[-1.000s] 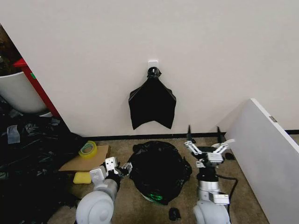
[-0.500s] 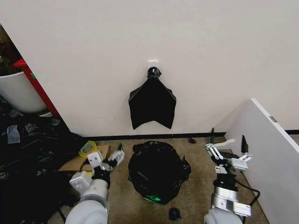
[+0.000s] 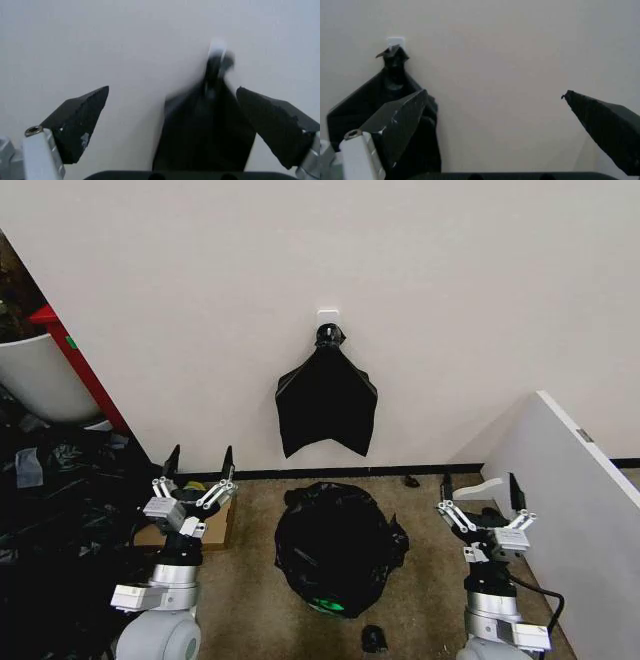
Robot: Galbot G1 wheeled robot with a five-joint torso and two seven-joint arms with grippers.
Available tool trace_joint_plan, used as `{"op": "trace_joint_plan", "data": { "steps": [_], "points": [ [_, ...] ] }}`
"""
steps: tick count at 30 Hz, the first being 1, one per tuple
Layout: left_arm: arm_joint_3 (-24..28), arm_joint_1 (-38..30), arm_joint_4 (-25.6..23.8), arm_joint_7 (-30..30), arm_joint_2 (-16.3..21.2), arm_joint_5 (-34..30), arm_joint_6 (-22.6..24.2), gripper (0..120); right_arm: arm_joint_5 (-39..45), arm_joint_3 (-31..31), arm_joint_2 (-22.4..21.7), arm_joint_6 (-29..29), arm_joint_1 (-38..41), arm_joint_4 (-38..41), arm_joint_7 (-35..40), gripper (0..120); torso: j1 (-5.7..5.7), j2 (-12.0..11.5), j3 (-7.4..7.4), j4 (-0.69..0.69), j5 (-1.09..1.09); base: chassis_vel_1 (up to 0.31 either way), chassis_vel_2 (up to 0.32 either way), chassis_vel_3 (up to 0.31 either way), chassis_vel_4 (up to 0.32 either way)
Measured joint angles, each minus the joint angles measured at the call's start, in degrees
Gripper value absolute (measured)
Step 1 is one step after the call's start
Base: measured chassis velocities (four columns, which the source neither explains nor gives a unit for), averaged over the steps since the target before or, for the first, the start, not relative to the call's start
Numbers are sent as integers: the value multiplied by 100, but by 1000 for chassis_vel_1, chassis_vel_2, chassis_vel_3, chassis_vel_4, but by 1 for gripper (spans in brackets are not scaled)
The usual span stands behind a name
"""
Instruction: Place the garbage bag over the trash bin.
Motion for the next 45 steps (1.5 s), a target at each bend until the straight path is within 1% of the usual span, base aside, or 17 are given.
{"op": "trace_joint_plan", "data": {
  "steps": [1, 2, 4, 7, 10, 15, 20, 25, 30, 35, 41, 42, 44, 45],
  "points": [
    [0, 0, 0, 0, 0, 0, 0, 100, 0, 0, 0, 0, 0, 0, 0, 100, 0, 0, 0, 0, 0, 0, 0, 0, 0],
    [86, 73, -44, -174, 3, 72, 292, 100, 0, -63, -8, -54, 27, 5, 20, 100, 0, 0, 0, 0, 0, 0, 0, 0, 0],
    [161, 186, -76, -267, 2, 123, 666, 100, -6, -141, 21, -91, 80, 4, 38, 100, 0, 0, 0, 0, 0, 0, 0, 0, 0],
    [188, 249, -96, -254, 2, 162, 779, 100, -18, -175, 48, -91, 105, -6, 38, 100, 0, 0, 0, 1, 0, 0, 0, 0, 0],
    [196, 334, -136, -176, -4, 227, 821, 100, -15, -196, 59, -75, 113, -14, 38, 100, 0, 0, 0, 0, -1, 0, 0, 0, 0],
    [166, 401, -272, -121, -2, 122, 863, 100, 16, -164, -1, -64, 104, -13, 43, 100, 0, 0, 0, 0, 0, 0, 0, 0, 0],
    [128, 426, -307, -74, -27, 121, 791, 100, -83, -140, -21, -167, 101, -21, 164, 100, 0, 0, 0, 0, 0, 0, 0, 0, 0],
    [110, 431, -299, -58, -34, 132, 743, 100, -174, -146, -18, -333, 106, -57, 397, 100, 0, 0, 0, 0, 0, 0, 0, 0, 0],
    [143, 422, -124, -41, -58, 230, 736, 100, -177, -156, -9, -327, 180, -148, 420, 100, 0, 0, 0, 0, -1, 0, 0, 0, 0],
    [171, 428, -134, -41, -80, 239, 746, 100, -177, -170, 1, -307, 223, -176, 409, 100, 0, 0, 0, 0, -1, 0, 0, 0, 0],
    [152, 409, -270, -39, -82, 226, 766, 100, -158, -191, 7, -292, 268, -216, 388, 100, 0, 0, 0, 0, -1, 0, 0, 0, 0],
    [149, 402, -377, -39, -98, 129, 834, 100, -82, -256, -11, -323, 268, -202, 388, 100, 0, 0, 0, 0, -1, 0, 0, 0, 0],
    [149, 399, -412, -39, -102, 88, 854, 100, -61, -274, -16, -336, 269, -195, 389, 100, 0, 0, 0, 0, 0, 0, 0, 0, 0],
    [140, 383, -531, -41, -108, -50, 928, 100, -5, -327, -30, -384, 287, -171, 392, 100, 0, 0, 0, 0, 0, 0, 0, 0, 0]
  ]
}}
